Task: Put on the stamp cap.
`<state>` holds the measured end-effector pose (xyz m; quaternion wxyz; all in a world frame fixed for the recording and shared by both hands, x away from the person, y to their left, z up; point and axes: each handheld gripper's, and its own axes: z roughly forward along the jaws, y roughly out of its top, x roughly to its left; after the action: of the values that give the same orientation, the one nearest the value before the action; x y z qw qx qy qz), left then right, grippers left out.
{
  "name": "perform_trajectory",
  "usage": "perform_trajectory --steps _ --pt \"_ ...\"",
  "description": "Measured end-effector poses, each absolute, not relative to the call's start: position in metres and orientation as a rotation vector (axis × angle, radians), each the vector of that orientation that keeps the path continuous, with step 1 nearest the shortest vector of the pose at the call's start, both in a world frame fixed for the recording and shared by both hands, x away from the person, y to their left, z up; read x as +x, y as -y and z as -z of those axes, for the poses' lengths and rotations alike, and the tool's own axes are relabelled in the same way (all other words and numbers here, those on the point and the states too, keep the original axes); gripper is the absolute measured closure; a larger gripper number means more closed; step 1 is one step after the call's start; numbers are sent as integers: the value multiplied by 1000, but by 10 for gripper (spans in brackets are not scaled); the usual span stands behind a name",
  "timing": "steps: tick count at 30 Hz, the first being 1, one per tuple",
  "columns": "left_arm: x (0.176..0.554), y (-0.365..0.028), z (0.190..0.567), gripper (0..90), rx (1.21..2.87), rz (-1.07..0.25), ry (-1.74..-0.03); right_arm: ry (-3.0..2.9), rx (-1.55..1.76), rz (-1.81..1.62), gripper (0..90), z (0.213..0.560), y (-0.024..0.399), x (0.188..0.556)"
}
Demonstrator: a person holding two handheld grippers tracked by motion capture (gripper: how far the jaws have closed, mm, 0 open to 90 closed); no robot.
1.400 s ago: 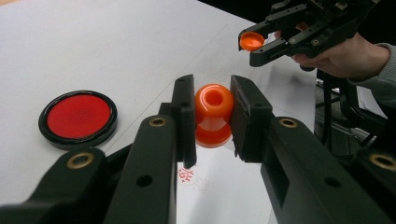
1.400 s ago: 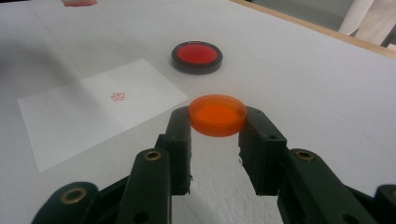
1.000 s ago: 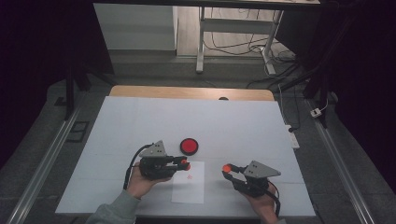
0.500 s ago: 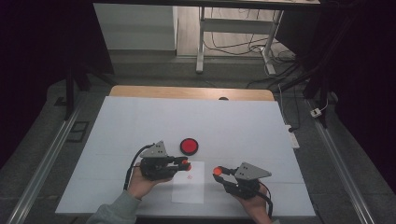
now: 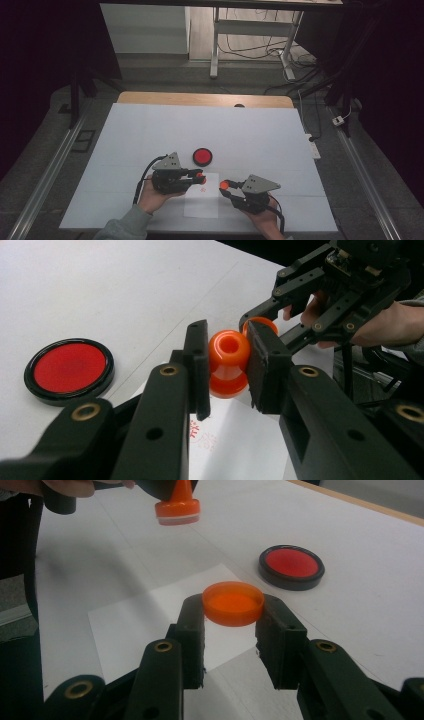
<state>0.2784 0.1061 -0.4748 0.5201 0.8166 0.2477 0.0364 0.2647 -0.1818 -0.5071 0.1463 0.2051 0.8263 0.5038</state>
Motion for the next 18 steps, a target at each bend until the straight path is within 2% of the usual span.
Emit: perform_trajectory --steps 18 --pt "277 -103 475 717 1956 -85 -584 -2401 563 -1437 643 509 169 262"
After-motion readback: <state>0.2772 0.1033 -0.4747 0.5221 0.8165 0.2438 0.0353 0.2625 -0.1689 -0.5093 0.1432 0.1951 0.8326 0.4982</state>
